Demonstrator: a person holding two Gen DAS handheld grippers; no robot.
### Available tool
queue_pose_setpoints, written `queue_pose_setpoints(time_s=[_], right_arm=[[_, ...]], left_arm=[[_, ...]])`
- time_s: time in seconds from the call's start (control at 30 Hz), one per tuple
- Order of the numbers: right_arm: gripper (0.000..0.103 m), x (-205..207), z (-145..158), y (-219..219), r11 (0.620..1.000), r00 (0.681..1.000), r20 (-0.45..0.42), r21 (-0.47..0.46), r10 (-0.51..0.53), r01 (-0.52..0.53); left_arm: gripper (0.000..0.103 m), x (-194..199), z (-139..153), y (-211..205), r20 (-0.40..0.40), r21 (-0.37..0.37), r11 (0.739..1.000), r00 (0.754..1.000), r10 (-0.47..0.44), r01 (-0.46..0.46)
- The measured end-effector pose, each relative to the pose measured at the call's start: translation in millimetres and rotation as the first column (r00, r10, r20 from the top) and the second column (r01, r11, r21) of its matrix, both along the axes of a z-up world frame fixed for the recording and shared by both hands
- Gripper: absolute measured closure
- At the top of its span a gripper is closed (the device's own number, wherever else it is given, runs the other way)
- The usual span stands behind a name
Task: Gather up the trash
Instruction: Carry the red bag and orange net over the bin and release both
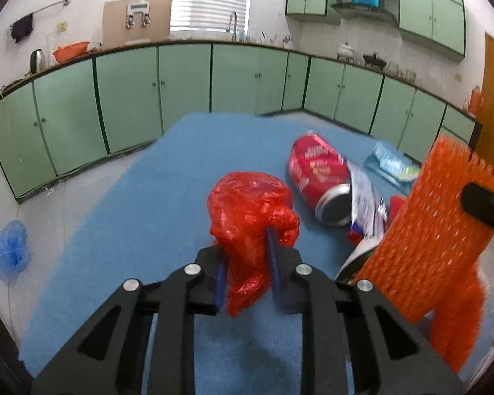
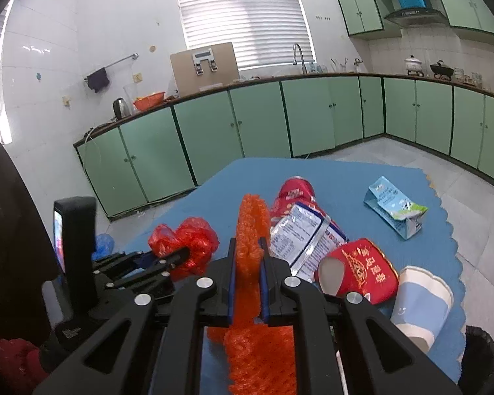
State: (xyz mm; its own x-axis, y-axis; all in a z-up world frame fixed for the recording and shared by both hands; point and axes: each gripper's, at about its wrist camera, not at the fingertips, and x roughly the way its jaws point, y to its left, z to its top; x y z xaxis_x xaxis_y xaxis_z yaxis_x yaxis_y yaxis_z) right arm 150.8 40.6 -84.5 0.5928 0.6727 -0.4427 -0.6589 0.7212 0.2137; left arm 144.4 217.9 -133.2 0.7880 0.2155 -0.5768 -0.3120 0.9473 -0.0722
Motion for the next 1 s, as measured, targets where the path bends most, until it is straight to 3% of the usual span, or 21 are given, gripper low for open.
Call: queue_pose_setpoints(time_s=[0.33,0.53,1.0], right_arm=[[0.092,-10,35,-12,0.998,0.997,0.075,0.065,-0.003,-0.002],[0.092,-15,61,-32,0.995,0.990,0.130,0.100,-0.044,0.031],[0.092,-25,90,-117,0.967,0.948,0.200,0.109,-0.248,0.230]], left_arm=[[0.086,-17,73,-20,0.144,0.050,0.998,0.989,-0.031,0.024],[0.087,-27,102,-42,0.208,0.064,0.996,0.975,-0.078,0.066],[0.087,-24,128,-122,0.278,0.082,0.964,0.923,-0.265,0.252]])
